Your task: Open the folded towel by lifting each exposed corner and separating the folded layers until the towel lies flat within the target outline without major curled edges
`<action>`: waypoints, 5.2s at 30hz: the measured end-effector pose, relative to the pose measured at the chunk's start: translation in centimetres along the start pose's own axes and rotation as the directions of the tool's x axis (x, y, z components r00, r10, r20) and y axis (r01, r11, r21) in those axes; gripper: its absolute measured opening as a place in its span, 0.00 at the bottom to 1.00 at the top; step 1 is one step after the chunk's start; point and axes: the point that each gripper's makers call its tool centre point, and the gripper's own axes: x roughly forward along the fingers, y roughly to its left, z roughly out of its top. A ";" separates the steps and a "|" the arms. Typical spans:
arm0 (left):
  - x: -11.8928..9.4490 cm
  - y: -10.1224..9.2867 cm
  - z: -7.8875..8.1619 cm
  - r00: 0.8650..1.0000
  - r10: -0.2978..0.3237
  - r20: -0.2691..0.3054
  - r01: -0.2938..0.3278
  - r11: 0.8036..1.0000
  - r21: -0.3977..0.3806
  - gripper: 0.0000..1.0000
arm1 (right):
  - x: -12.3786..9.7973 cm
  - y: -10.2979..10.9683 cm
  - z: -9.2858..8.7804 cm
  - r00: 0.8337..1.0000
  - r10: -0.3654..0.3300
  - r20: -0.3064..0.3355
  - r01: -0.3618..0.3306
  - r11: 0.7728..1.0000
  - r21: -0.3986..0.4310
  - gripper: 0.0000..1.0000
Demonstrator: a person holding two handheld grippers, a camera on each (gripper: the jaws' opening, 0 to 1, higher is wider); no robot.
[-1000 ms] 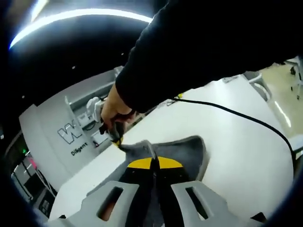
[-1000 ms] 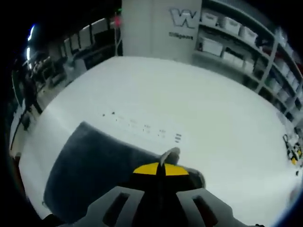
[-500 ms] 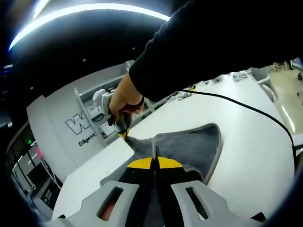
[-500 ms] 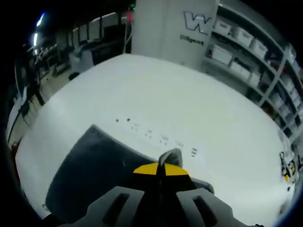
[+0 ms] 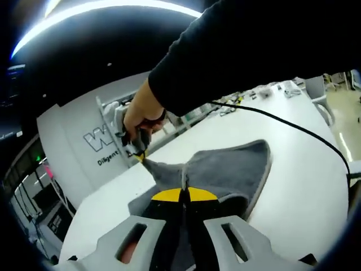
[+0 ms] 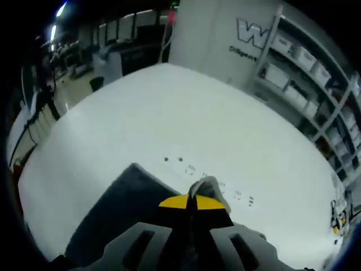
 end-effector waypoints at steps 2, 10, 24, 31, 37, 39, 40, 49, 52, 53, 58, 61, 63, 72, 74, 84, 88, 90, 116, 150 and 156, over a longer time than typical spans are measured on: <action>-0.4 0.7 -0.4 1.000 0.012 -0.008 -0.011 1.000 0.001 0.01 | 0.2 0.5 0.4 1.000 0.004 -0.001 -0.004 1.000 -0.008 0.00; -1.4 2.5 -0.8 0.999 0.032 0.004 -0.032 0.999 -0.016 0.01 | 1.8 2.9 1.4 1.000 0.021 -0.019 -0.022 0.999 -0.041 0.00; -3.6 5.7 -3.1 0.996 0.081 -0.021 -0.082 0.996 -0.035 0.01 | 3.0 6.7 3.8 0.998 0.053 -0.019 -0.054 0.995 -0.090 0.00; -5.0 7.7 -4.1 0.992 0.122 -0.033 -0.124 0.991 -0.043 0.01 | 3.7 8.9 5.3 0.998 0.067 -0.016 -0.068 0.991 -0.116 0.00; -6.0 9.4 -5.2 0.987 0.154 -0.049 -0.156 0.987 -0.048 0.01 | 4.3 11.8 6.3 0.996 0.086 -0.011 -0.087 0.986 -0.140 0.00; -6.2 9.7 -5.6 0.986 0.159 -0.056 -0.161 0.986 -0.047 0.01 | 4.5 12.5 6.5 0.996 0.092 -0.009 -0.092 0.986 -0.141 0.00; -6.4 9.9 -5.8 0.985 0.163 -0.058 -0.166 0.985 -0.049 0.00 | 4.7 12.9 6.6 0.995 0.095 -0.010 -0.096 0.985 -0.142 0.00; -8.4 12.3 -7.1 0.977 0.205 -0.067 -0.208 0.977 -0.047 0.00 | 5.2 15.8 8.1 0.993 0.116 -0.006 -0.115 0.979 -0.169 0.00; -9.2 13.3 -8.0 0.970 0.228 -0.084 -0.232 0.971 -0.050 0.00 | 5.4 16.7 8.5 0.992 0.122 -0.005 -0.121 0.976 -0.181 0.00; -9.4 13.6 -8.3 0.968 0.233 -0.090 -0.238 0.970 -0.054 0.00 | 5.5 17.0 8.6 0.992 0.124 -0.005 -0.123 0.975 -0.184 0.00; -10.7 14.9 -9.3 0.959 0.262 -0.109 -0.270 0.960 -0.068 0.00 | 6.0 18.3 8.9 0.991 0.136 -0.009 -0.136 0.971 -0.197 0.00; -11.2 15.6 -10.0 0.953 0.277 -0.125 -0.286 0.956 -0.060 0.00 | 6.7 19.2 9.2 0.989 0.145 -0.014 -0.144 0.968 -0.207 0.00; -11.6 16.1 -10.5 0.948 0.287 -0.136 -0.297 0.953 -0.059 0.00 | 7.1 20.0 9.6 0.988 0.154 -0.013 -0.154 0.965 -0.215 0.00; -13.7 19.0 -12.9 0.920 0.347 -0.185 -0.363 0.929 -0.065 0.00 | 8.0 24.3 11.5 0.980 0.198 0.017 -0.187 0.948 -0.259 0.00; -14.2 19.9 -13.8 0.908 0.365 -0.203 -0.383 0.922 -0.056 0.00 | 8.2 24.9 11.7 0.979 0.202 0.020 -0.189 0.945 -0.268 0.00; -16.4 22.4 -16.5 0.865 0.427 -0.263 -0.447 0.894 -0.019 0.01 | 9.9 28.0 13.5 0.975 0.213 0.067 -0.188 0.945 -0.266 0.00; -17.7 23.6 -18.5 0.834 0.462 -0.302 -0.488 0.873 -0.012 0.01 | 11.0 30.5 14.1 0.968 0.236 0.079 -0.209 0.943 -0.260 0.00; -18.6 24.1 -19.6 0.820 0.472 -0.324 -0.505 0.863 -0.019 0.01 | 11.5 32.0 14.2 0.966 0.247 0.078 -0.218 0.939 -0.267 0.00; -22.6 25.6 -26.3 0.710 0.517 -0.478 -0.590 0.807 -0.003 0.01 | 14.2 39.6 15.6 0.886 0.415 0.206 -0.349 0.890 -0.293 0.30; -24.0 26.1 -25.9 0.699 0.539 -0.469 -0.653 0.749 -0.112 0.35 | -3.0 11.5 16.3 0.753 0.197 0.628 -0.047 0.968 -0.247 0.99; -21.8 27.3 -19.1 0.749 0.593 -0.295 -0.647 0.752 -0.131 0.80 | -5.0 5.2 12.2 0.756 0.147 0.638 -0.075 0.987 -0.139 0.99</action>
